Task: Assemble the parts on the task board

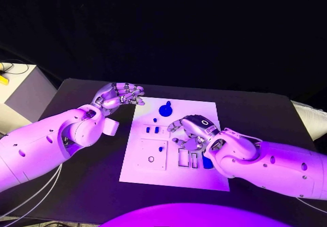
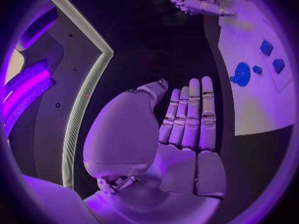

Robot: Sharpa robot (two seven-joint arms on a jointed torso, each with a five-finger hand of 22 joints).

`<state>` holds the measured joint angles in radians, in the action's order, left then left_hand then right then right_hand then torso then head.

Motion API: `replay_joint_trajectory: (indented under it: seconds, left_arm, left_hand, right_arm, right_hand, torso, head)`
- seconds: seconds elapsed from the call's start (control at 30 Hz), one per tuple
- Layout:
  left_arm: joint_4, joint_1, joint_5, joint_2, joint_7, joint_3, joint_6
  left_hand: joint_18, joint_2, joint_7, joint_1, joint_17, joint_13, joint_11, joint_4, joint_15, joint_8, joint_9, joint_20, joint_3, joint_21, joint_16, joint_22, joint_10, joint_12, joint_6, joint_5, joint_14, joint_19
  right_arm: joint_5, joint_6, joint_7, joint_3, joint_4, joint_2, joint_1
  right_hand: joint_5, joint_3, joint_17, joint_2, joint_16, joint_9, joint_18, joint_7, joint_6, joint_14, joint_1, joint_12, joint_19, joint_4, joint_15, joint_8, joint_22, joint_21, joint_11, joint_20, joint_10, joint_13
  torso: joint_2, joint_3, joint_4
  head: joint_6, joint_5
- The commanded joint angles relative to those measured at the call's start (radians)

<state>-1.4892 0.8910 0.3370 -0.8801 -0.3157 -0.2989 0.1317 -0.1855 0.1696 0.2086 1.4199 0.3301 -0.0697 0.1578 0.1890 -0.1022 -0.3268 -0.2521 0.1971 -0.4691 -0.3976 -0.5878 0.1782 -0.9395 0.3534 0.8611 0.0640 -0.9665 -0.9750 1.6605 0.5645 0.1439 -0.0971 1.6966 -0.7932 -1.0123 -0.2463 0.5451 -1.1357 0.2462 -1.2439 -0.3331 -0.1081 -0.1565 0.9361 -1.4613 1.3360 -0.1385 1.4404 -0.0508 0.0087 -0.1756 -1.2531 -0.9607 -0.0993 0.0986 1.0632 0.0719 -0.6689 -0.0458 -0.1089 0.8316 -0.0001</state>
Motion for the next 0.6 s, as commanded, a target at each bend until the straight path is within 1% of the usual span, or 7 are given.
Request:
replay_joint_trajectory:
  seconds: [0.03, 0.13, 0.37, 0.47, 0.53, 0.57, 0.6]
  left_arm:
    - [0.000, -0.001, 0.000, 0.002, -0.007, -0.001, -0.013]
    - [0.003, -0.001, 0.000, 0.004, -0.008, -0.001, -0.014]
    - [0.006, -0.009, 0.000, 0.007, -0.008, 0.000, -0.015]
    - [0.005, -0.011, 0.000, 0.006, -0.009, 0.000, -0.015]
    - [0.005, -0.012, 0.000, 0.005, -0.009, 0.000, -0.015]
    - [0.005, -0.013, 0.000, 0.005, -0.009, 0.000, -0.015]
    - [0.005, -0.013, 0.000, 0.004, -0.009, 0.000, -0.015]
  left_hand:
    - [0.007, 0.000, 0.005, -0.004, 0.002, -0.001, 0.001, -0.002, -0.001, -0.003, 0.001, 0.004, 0.002, 0.005, 0.003, -0.002, 0.004, -0.005, -0.003, 0.001, 0.004, 0.002]
    - [0.007, 0.000, 0.005, -0.004, 0.002, -0.001, 0.001, -0.002, -0.001, -0.004, 0.001, 0.004, 0.002, 0.005, 0.003, -0.002, 0.004, -0.005, -0.003, 0.002, 0.005, 0.002]
    - [0.007, 0.000, 0.005, -0.004, 0.002, -0.001, 0.001, -0.002, -0.001, -0.004, 0.001, 0.004, 0.002, 0.005, 0.003, -0.002, 0.004, -0.005, -0.003, 0.002, 0.005, 0.002]
    - [0.007, 0.000, 0.005, -0.004, 0.002, -0.001, 0.001, -0.002, -0.001, -0.004, 0.001, 0.004, 0.002, 0.005, 0.003, -0.002, 0.004, -0.005, -0.003, 0.002, 0.005, 0.002]
    - [0.007, 0.000, 0.005, -0.004, 0.002, -0.001, 0.001, -0.002, -0.001, -0.004, 0.001, 0.004, 0.002, 0.005, 0.003, -0.002, 0.004, -0.005, -0.003, 0.002, 0.005, 0.002]
    - [0.007, 0.000, 0.005, -0.004, 0.002, -0.001, 0.001, -0.002, -0.001, -0.004, 0.001, 0.004, 0.002, 0.005, 0.003, -0.002, 0.004, -0.005, -0.003, 0.002, 0.005, 0.002]
    - [0.007, 0.000, 0.005, -0.004, 0.002, -0.001, 0.001, -0.002, -0.001, -0.004, 0.001, 0.004, 0.002, 0.005, 0.003, -0.002, 0.004, -0.005, -0.003, 0.002, 0.005, 0.002]
  right_arm:
    - [-0.171, -0.098, -0.073, 0.003, 0.000, -0.030, -0.033]
    - [-0.212, -0.147, -0.098, 0.006, -0.004, -0.070, -0.075]
    - [-0.186, -0.207, -0.109, 0.009, -0.026, -0.109, -0.118]
    - [-0.138, -0.246, -0.099, 0.010, -0.037, -0.116, -0.125]
    - [-0.107, -0.274, -0.090, 0.010, -0.041, -0.118, -0.127]
    - [-0.093, -0.289, -0.085, 0.010, -0.042, -0.119, -0.127]
    - [-0.076, -0.303, -0.079, 0.010, -0.043, -0.119, -0.128]
  right_hand:
    - [-0.005, 0.005, -0.013, 0.006, -0.012, 0.001, 0.006, -0.002, 0.002, -0.020, -0.001, -0.007, 0.010, -0.001, -0.003, 0.003, -0.013, -0.026, 0.002, 0.000, 0.011, 0.001]
    - [-0.010, -0.002, -0.039, 0.019, -0.035, 0.001, 0.011, -0.001, 0.003, -0.028, -0.011, -0.012, 0.021, -0.004, -0.005, 0.005, -0.030, -0.058, 0.004, -0.001, 0.016, 0.000]
    - [-0.011, -0.062, -0.051, 0.034, -0.050, 0.003, 0.014, 0.006, -0.011, -0.030, -0.021, -0.010, 0.026, -0.011, -0.007, 0.015, -0.039, -0.072, 0.009, -0.004, -0.011, -0.002]
    - [-0.014, -0.132, -0.061, 0.020, -0.062, 0.005, 0.016, 0.014, -0.019, -0.031, -0.005, -0.016, 0.029, -0.020, -0.007, 0.021, -0.046, -0.081, 0.009, -0.004, -0.029, 0.000]
    - [-0.018, -0.205, -0.068, 0.000, -0.071, 0.007, 0.015, 0.020, -0.026, -0.033, 0.017, -0.022, 0.029, -0.032, -0.004, 0.027, -0.047, -0.080, 0.007, -0.004, -0.045, 0.001]
    - [-0.018, -0.304, -0.065, -0.026, -0.073, 0.008, 0.016, 0.023, -0.026, -0.031, 0.060, -0.038, 0.029, -0.055, -0.006, 0.031, -0.050, -0.081, 0.004, -0.001, -0.054, 0.004]
    - [-0.018, -0.333, -0.066, -0.027, -0.075, 0.009, 0.016, 0.028, -0.028, -0.031, 0.064, -0.039, 0.029, -0.068, -0.003, 0.033, -0.050, -0.080, 0.005, -0.001, -0.064, 0.003]
  torso:
    - [0.001, -0.0005, 0.0020]
    - [0.000, 0.0002, 0.0019]
    - [-0.001, 0.0024, 0.0018]
    - [-0.002, 0.0015, -0.0002]
    - [-0.002, 0.0008, -0.0004]
    - [-0.002, 0.0009, -0.0002]
    - [-0.002, 0.0008, 0.0003]
  head:
    - [-0.005, -0.008]
    - [-0.009, -0.012]
    - [-0.014, -0.020]
    - [-0.015, -0.024]
    - [-0.014, -0.024]
    - [-0.014, -0.024]
    - [-0.013, -0.023]
